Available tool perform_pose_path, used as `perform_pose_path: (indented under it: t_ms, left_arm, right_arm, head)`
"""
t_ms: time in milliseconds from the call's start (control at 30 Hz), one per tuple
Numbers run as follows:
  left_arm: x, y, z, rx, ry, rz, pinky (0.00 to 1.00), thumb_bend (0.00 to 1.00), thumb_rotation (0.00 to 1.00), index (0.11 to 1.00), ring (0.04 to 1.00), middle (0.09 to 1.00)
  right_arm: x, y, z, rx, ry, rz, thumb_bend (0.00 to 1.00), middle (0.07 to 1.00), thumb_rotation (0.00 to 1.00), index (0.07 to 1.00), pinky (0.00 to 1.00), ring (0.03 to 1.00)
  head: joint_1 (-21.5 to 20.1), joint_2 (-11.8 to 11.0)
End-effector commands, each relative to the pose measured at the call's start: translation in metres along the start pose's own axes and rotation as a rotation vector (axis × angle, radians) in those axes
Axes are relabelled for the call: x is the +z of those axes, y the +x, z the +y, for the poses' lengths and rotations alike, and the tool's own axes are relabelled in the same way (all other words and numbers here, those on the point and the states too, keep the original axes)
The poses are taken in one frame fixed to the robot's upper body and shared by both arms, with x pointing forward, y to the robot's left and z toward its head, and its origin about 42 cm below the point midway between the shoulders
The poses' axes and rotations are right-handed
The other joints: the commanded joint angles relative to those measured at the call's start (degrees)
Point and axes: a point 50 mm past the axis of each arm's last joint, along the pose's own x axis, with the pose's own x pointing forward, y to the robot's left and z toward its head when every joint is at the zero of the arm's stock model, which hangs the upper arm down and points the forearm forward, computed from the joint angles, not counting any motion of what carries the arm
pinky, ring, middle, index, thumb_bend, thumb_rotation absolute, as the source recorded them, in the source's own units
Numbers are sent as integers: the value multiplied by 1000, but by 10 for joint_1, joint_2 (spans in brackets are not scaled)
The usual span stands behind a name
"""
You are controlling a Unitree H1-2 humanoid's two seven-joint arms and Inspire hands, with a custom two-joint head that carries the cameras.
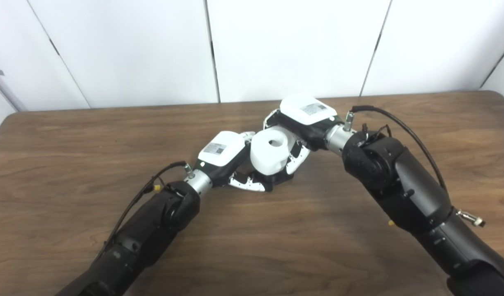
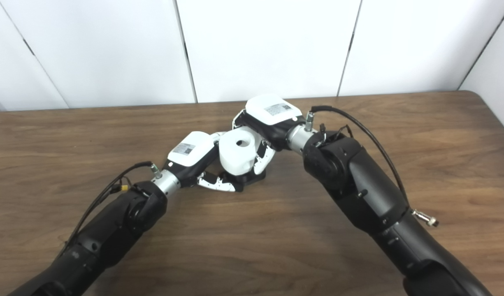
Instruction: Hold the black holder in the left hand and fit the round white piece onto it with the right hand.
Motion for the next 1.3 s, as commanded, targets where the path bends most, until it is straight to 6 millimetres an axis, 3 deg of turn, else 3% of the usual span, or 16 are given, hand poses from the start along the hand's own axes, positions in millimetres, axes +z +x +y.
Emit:
perform_pose_path:
  t_ms: [0, 633, 1267]
  left_arm:
    - [-8, -17, -37, -210, 10, 82, 693, 524, 76, 479, 883, 843]
    - [-10, -19, -36, -212, 10, 93, 692, 524, 76, 479, 876, 836]
    - [-11, -20, -36, -210, -2, 91, 680, 524, 75, 478, 874, 837]
  right_arm:
    - [15, 8, 11, 75, -38, -85, 516, 727, 146, 484, 734, 754]
    - [8, 6, 13, 118, -59, -55, 517, 725, 146, 484, 728, 740]
    - [15, -4, -7, 123, -67, -75, 518, 712, 143, 484, 739, 747]
  head:
    - [1, 0]
    - [0, 5]
    - [-2, 6]
